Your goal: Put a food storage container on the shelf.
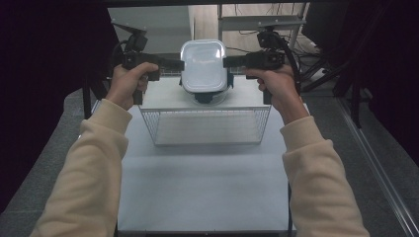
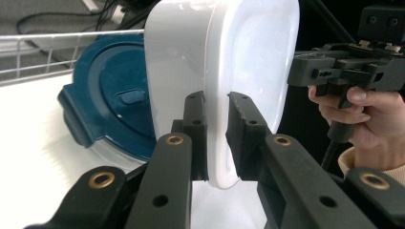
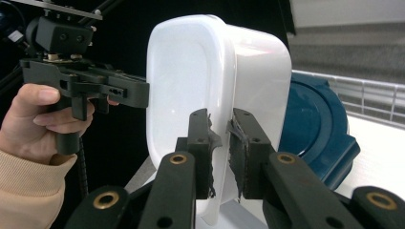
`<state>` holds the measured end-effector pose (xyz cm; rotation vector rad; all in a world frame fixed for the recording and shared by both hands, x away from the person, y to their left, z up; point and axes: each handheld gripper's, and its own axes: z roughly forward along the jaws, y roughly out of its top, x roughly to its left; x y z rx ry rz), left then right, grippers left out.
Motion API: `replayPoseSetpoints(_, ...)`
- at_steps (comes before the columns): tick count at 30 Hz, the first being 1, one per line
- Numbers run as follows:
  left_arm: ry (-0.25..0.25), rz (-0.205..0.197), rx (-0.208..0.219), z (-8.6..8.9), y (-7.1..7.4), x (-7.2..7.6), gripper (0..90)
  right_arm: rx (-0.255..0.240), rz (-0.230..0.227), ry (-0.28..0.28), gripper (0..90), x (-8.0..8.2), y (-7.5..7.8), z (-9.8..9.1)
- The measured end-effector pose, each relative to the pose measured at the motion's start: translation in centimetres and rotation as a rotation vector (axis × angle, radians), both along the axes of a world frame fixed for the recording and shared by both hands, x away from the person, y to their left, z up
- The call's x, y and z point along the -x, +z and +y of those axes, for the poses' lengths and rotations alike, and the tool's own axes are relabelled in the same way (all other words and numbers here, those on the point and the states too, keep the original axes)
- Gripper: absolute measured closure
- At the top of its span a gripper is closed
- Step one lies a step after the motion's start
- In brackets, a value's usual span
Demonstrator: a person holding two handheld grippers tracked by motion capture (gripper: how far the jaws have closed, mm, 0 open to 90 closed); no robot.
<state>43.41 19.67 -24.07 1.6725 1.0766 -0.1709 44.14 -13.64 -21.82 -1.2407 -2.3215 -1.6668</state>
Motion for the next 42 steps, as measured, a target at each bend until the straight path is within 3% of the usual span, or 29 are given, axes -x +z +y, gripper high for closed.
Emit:
replayPoseSetpoints(11,0.051,0.090,0.121,0.3,-1.0,-2.7,76.3,-0.064,0.105,-0.046,72.7,-3.0,-1.1,-0.1)
replayPoseSetpoints(12,0.060,0.107,0.141,0.3,-1.3,-3.3,75.8,-0.090,0.135,-0.059,71.3,-3.8,-1.6,-0.2)
replayPoseSetpoints(17,0.078,0.139,0.192,0.4,-2.1,-4.5,74.5,-0.150,0.202,-0.084,69.1,-5.2,-2.5,-0.4)
replayPoseSetpoints(22,0.080,0.165,0.203,0.5,-2.8,-5.1,72.0,-0.157,0.217,-0.109,68.5,-5.9,-3.1,-0.3)
replayPoseSetpoints(27,0.084,0.160,0.217,0.6,-3.0,-5.1,70.5,-0.158,0.212,-0.114,67.1,-6.0,-3.2,-0.2)
replayPoseSetpoints(30,0.086,0.129,0.201,0.2,-2.9,-4.9,60.0,-0.158,0.191,-0.109,53.8,-5.9,-3.2,0.1)
replayPoseSetpoints(34,0.150,0.026,0.161,0.3,-1.8,-3.7,41.6,-0.143,0.083,-0.136,37.8,-4.7,-2.2,0.3)
replayPoseSetpoints(38,0.128,-0.041,0.142,0.6,-0.9,-2.4,35.3,-0.081,-0.018,-0.133,30.8,-3.3,-1.2,0.3)
replayPoseSetpoints(42,0.123,-0.090,0.083,0.5,-0.6,-1.5,31.7,-0.016,-0.069,-0.130,28.2,-2.6,-0.9,-0.1)
